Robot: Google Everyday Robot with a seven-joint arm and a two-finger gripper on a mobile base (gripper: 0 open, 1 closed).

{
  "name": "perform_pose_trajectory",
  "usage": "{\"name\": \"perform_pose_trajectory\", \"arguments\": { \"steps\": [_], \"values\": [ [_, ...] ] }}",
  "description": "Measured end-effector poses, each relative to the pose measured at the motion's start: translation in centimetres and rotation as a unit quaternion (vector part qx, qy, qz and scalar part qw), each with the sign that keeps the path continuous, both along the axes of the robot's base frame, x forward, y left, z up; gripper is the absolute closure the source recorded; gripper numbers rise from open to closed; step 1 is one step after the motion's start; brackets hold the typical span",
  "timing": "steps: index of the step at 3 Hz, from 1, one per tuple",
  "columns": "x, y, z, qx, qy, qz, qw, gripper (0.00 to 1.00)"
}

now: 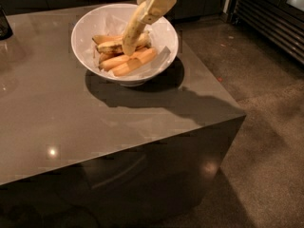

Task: Pick banana from white bowl

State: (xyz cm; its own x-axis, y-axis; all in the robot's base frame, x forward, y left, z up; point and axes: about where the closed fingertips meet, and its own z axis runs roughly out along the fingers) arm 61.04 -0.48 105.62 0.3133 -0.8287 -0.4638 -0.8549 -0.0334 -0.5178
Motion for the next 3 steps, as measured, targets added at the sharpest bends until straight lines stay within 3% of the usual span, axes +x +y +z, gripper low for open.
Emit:
{"name": "perform_pose_trajectory", "arguments": {
  "steps": [1,3],
  "values": [
    [-1.5,1.6,1.6,0.022,-0.013,0.033,0.9991,1.0],
    [-2.4,2.1,2.7,0.036,-0.019,0.039,0.9984,1.0]
  ]
}}
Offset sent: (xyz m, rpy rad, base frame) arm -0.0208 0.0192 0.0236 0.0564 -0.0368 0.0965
